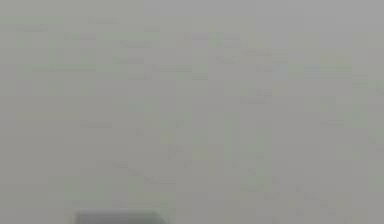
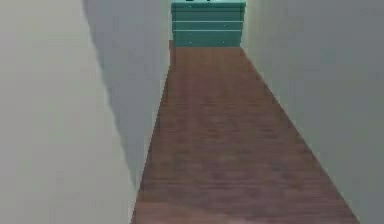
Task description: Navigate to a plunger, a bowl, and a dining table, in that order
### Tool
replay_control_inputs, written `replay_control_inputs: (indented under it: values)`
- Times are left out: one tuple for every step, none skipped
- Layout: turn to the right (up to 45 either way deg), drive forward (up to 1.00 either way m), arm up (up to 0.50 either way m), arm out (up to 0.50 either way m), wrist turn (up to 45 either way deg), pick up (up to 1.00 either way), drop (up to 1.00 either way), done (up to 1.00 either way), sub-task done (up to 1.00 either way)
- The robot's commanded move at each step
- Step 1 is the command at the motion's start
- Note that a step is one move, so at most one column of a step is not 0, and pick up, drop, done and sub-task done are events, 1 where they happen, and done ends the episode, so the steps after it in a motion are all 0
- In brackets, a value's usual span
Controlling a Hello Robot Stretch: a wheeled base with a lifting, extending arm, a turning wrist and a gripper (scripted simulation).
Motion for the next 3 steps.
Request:
replay_control_inputs:
  values:
    - [45.0,0.00,0.00,0.00,0.0,0.00,0.00,0.00,0.00]
    - [45.0,0.00,0.00,0.00,0.0,0.00,0.00,0.00,0.00]
    - [45.0,0.00,0.00,0.00,0.0,0.00,0.00,0.00,0.00]
